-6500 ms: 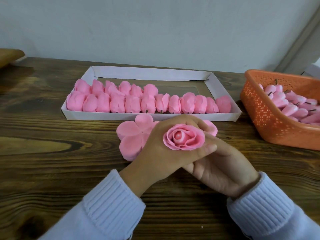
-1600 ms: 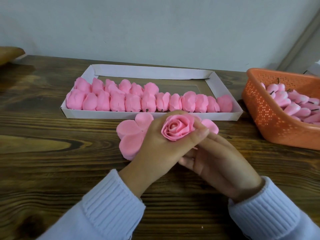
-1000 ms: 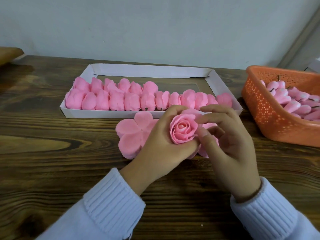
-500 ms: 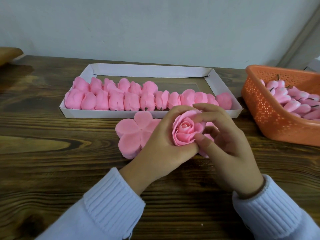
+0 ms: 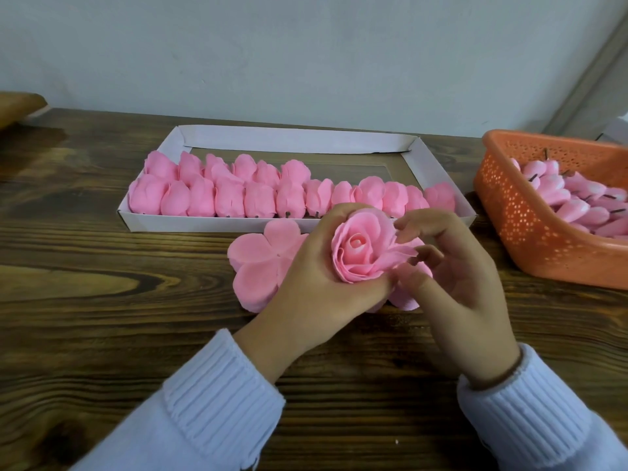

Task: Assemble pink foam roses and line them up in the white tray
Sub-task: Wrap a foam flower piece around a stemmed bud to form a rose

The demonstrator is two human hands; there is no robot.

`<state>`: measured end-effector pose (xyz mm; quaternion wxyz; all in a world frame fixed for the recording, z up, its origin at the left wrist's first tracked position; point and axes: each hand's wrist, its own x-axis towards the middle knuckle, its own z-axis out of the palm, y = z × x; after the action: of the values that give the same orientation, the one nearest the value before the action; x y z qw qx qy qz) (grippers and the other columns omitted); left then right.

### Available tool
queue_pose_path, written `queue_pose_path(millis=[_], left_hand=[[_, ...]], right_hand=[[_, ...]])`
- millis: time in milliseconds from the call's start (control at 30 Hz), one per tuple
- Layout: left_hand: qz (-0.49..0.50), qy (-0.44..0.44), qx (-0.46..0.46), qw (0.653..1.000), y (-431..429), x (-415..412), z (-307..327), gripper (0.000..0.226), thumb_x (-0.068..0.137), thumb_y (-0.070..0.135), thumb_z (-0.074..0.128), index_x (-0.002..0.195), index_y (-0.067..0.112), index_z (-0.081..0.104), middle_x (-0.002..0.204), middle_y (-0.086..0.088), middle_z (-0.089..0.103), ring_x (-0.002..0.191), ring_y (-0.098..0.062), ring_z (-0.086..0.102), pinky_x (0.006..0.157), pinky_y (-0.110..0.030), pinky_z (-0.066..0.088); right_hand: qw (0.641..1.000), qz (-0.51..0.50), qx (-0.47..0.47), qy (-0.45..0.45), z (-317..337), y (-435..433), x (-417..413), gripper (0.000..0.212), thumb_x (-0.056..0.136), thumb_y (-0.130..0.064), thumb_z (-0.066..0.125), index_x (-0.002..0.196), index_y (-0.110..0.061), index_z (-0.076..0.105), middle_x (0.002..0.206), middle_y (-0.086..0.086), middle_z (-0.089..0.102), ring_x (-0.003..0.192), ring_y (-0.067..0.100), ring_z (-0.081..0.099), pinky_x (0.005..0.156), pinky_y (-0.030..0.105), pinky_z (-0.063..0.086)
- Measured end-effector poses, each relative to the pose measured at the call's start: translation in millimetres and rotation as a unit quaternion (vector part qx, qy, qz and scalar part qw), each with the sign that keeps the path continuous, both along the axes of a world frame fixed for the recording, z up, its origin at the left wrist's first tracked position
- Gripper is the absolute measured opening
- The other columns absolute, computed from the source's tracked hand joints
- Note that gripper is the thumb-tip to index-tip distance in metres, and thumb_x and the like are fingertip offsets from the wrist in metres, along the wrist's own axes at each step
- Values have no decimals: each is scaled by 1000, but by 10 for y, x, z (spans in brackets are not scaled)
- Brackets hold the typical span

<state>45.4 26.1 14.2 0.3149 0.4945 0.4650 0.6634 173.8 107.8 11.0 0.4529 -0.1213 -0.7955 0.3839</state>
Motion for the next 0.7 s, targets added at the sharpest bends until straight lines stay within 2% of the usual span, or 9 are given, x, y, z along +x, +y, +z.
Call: queue_pose_path(millis=[133, 200, 300, 367, 433, 500, 633, 700], left_hand=[[7, 3, 3, 1000, -10, -1, 9, 43, 71, 4, 75, 104, 23, 56, 87, 11, 65, 81, -5, 65, 67, -23, 54], [11, 7, 8, 1000, -16, 2, 16, 42, 72, 4, 75, 103, 25, 56, 86, 13, 64, 80, -2, 64, 67, -20, 53], [7, 5, 6, 1000, -28, 9, 34, 39, 71, 1, 73, 98, 24, 57, 82, 14, 65, 74, 0, 63, 61, -16, 53], [1, 15, 3, 1000, -30, 16, 40, 32, 71, -1, 70, 93, 19, 58, 78, 8, 64, 68, -1, 62, 57, -16, 52], [-7, 25, -4, 1000, -31, 25, 51, 25, 70, 0, 68, 90, 14, 60, 78, -4, 63, 67, -6, 60, 57, -24, 53], [-8, 30, -13, 999, -31, 22, 55, 24, 70, 3, 69, 89, 15, 60, 82, -6, 64, 70, -9, 60, 60, -30, 54], [-17, 35, -20, 999, -31, 1, 43, 26, 73, 3, 74, 87, 21, 61, 78, 6, 65, 69, -4, 61, 60, -22, 53], [-15, 32, -12, 999, -26, -6, 31, 27, 77, 0, 73, 84, 24, 61, 73, 2, 64, 64, -5, 60, 57, -20, 52]], right_hand=[[999, -21, 39, -16, 16, 3, 9, 17, 78, -12, 50, 86, -24, 58, 83, -6, 58, 78, 14, 55, 68, 26, 43], [999, -45, 19, -18, 10, -5, 7, 19, 77, -15, 50, 85, -29, 60, 74, -9, 60, 70, 12, 58, 65, 24, 45], [997, -74, 21, -8, -1, -26, 9, 20, 77, -16, 52, 87, -32, 60, 76, -8, 65, 67, 8, 61, 63, 23, 49], [995, -88, 41, -1, 10, -36, 12, 23, 77, -15, 52, 88, -34, 60, 81, -12, 65, 69, 4, 60, 64, 19, 48], [994, -91, 54, 3, 19, -42, 16, 25, 77, -14, 53, 91, -34, 60, 84, -13, 64, 71, 5, 61, 65, 21, 49], [995, -84, 60, 6, 26, -46, 20, 25, 78, -13, 53, 92, -32, 60, 85, -13, 64, 73, 7, 61, 66, 25, 51], [997, -52, 49, 25, 25, -48, 19, 23, 80, -11, 58, 95, -29, 59, 90, -12, 65, 78, 11, 64, 69, 31, 52], [998, -37, 16, 41, 24, -53, 12, 28, 81, -13, 62, 102, -29, 54, 89, -10, 67, 78, 13, 65, 68, 34, 53]])
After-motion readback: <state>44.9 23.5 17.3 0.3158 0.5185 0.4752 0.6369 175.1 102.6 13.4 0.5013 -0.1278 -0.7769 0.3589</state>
